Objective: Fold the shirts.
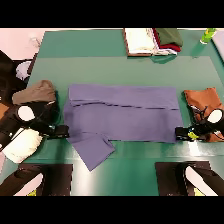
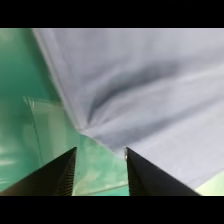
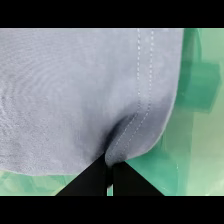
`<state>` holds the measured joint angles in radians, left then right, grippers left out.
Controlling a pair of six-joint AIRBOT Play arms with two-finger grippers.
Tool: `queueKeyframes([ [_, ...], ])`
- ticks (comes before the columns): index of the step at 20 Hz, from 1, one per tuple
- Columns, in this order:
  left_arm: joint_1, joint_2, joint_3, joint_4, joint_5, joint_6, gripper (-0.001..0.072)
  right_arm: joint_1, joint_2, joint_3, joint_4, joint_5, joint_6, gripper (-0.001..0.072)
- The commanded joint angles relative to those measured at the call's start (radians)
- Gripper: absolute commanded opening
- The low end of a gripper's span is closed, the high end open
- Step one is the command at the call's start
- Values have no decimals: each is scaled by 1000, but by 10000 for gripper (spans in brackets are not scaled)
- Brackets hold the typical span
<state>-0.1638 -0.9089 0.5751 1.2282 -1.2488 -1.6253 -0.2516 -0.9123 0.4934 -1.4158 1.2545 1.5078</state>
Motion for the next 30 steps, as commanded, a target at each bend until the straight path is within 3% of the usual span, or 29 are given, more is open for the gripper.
queueKeyframes([
  [1, -126, 0, -44, -2, 55, -99, 488, 5, 0, -1, 0, -8, 2, 21],
  [2, -160, 0, -59, -2, 68, -131, 519, 5, 0, -1, 0, -8, 2, 21],
  [5, -222, 0, -99, -13, 100, -190, 519, 5, 0, -1, 2, -14, 2, 21],
  [9, -255, 0, -119, -64, 225, -208, 517, 5, 0, -1, 2, -17, 2, 21],
  [10, -255, 0, -119, -66, 238, -209, 479, 5, 0, -1, 2, -16, 2, 21],
  [12, -255, 0, -118, -66, 243, -207, 195, 5, 0, -1, 2, -16, 2, 21],
  [13, -255, 0, -118, -65, 237, -206, 84, 5, 0, 0, 1, -15, 2, 21],
  [14, -255, 1, -117, -65, 226, -195, 34, 5, 0, 1, 2, -12, 1, 21],
  [20, -255, 105, -16, 70, 25, -201, 33, 5, 0, 109, -27, 130, -17, 20],
  [24, -255, 253, -16, 58, -125, -229, 33, 5, 103, 137, -78, 216, -17, 20],
  [27, -255, 280, 21, 32, -167, -225, 33, 5, 228, 137, -80, 246, -17, 20],
  [30, -255, 277, 114, 92, -76, -219, 34, 5, 259, 186, -77, 216, -16, 19],
])
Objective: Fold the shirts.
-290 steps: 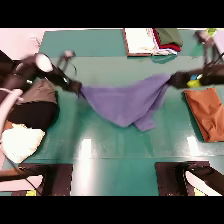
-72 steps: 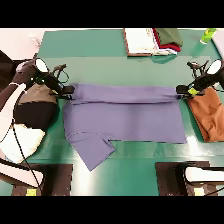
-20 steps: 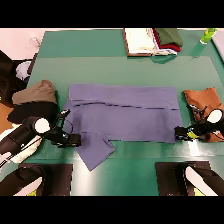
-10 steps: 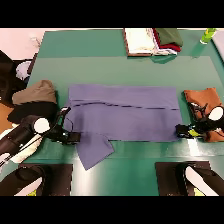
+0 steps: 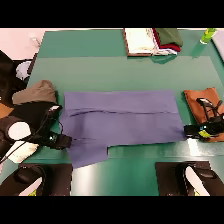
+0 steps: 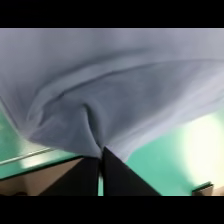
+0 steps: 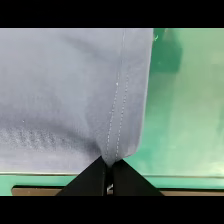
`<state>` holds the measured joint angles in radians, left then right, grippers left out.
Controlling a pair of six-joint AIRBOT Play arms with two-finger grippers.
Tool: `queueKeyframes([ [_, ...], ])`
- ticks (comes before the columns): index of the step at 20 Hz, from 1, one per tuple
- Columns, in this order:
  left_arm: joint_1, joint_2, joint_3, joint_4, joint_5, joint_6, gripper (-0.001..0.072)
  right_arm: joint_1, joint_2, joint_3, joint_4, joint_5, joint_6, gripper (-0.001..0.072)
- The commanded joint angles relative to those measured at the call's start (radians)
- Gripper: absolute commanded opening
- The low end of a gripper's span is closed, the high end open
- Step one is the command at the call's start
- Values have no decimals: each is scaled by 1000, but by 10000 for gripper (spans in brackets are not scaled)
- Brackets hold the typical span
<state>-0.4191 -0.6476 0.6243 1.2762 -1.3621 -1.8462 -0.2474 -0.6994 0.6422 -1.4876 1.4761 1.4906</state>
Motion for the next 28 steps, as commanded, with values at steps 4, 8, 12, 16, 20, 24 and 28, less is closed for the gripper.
queueKeyframes([
  [4, 0, -33, 177, 256, 142, -11, 33, 1, -119, 204, 2, -47, 1, 19],
  [8, 13, -281, 294, 294, 255, 77, 34, 41, -348, 372, 3, -122, 1, 19],
  [12, 138, -546, 444, 267, 348, 102, 34, 91, -571, 541, 3, -161, 12, 19],
  [16, 174, -710, 571, 233, 415, 188, 34, 92, -732, 699, 3, -154, 29, 19],
  [20, 174, -762, 618, 230, 467, 205, 35, 92, -841, 811, 41, -130, 28, 20],
  [24, 173, -761, 618, 219, 472, 195, 418, 88, -876, 824, 128, -195, 26, 162],
  [28, 173, -752, 624, 194, 460, 195, 420, 45, -863, 822, 158, -200, 10, 452],
])
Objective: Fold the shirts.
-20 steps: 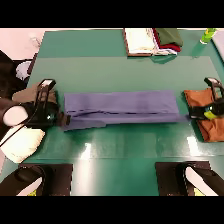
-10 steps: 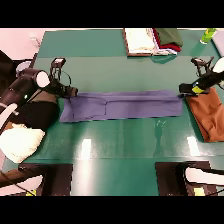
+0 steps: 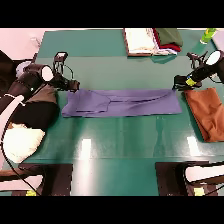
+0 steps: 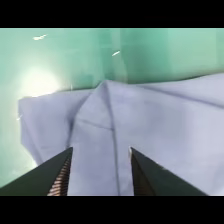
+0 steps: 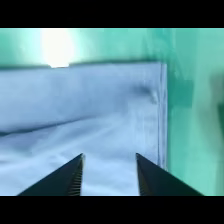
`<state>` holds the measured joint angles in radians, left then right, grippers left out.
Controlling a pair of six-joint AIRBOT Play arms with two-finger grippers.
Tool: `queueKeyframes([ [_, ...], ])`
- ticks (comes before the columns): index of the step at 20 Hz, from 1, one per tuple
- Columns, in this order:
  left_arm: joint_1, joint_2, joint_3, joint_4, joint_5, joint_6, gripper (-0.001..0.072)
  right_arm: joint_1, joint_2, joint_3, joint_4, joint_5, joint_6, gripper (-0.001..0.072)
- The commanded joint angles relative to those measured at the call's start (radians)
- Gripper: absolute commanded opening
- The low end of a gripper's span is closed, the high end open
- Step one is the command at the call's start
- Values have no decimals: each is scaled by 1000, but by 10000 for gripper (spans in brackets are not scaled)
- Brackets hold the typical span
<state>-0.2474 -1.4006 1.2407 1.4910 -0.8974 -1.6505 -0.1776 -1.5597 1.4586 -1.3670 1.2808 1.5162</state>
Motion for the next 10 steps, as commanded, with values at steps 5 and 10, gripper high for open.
queueKeyframes([
  [5, 1, 0, 13, -89, -33, 2, 359, -131, 25, -128, 40, 38, -48, 532],
  [10, 0, -5, 13, -193, -10, 32, 34, -119, 19, -254, 41, -50, -60, 529],
])
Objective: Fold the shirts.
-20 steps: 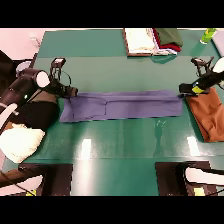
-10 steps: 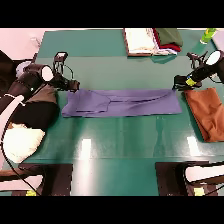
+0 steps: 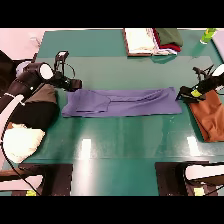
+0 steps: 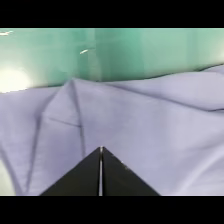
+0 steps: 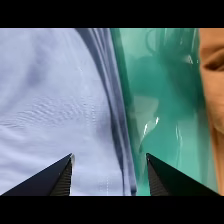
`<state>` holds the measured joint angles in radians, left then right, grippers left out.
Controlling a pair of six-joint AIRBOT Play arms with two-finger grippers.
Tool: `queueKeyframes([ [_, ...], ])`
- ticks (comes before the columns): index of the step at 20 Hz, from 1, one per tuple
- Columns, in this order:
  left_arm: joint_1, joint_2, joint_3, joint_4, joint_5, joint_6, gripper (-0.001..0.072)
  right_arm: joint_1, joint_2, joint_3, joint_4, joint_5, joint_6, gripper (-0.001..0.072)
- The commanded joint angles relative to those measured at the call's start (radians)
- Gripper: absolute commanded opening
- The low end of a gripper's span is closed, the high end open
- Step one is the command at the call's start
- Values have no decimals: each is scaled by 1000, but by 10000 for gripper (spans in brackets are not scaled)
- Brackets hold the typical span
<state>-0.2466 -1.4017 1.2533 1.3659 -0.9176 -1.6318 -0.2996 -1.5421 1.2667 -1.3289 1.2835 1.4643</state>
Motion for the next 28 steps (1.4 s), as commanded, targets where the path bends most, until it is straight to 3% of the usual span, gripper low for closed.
queueKeyframes([
  [1, -3, -3, 0, -82, 10, 14, 35, 14, 2, -71, 2, -70, -8, 526],
  [4, -39, -4, 0, -84, 20, 15, 34, 39, -2, -84, 3, -114, -7, 507],
  [6, -80, -4, 0, -84, 45, 14, 34, 56, -2, -83, 2, -117, -7, 426],
  [7, -100, -7, 0, -84, 56, 13, 34, 63, -2, -83, 2, -118, -7, 426],
  [8, -122, -15, 0, -89, 68, 8, 34, 74, -2, -83, 0, -118, -8, 343],
  [9, -140, -26, 0, -94, 71, 8, 34, 82, -2, -83, -1, -118, -11, 176],
  [11, -181, -60, 0, -109, 75, 9, 34, 90, 5, -83, -2, -117, -19, 21],
  [15, -246, -129, 9, -190, 150, 10, 33, 90, 85, -82, -6, -99, -19, 18],
  [18, -294, -201, 90, -198, 137, 19, 33, 92, 186, -67, 3, -63, -18, 17],
  [24, -382, -367, 272, -200, 105, 19, 33, 120, 314, 127, 185, 86, -17, 17],
  [28, -422, -442, 317, -230, 89, 56, 33, 231, 341, 257, 202, 120, 20, 17],
])
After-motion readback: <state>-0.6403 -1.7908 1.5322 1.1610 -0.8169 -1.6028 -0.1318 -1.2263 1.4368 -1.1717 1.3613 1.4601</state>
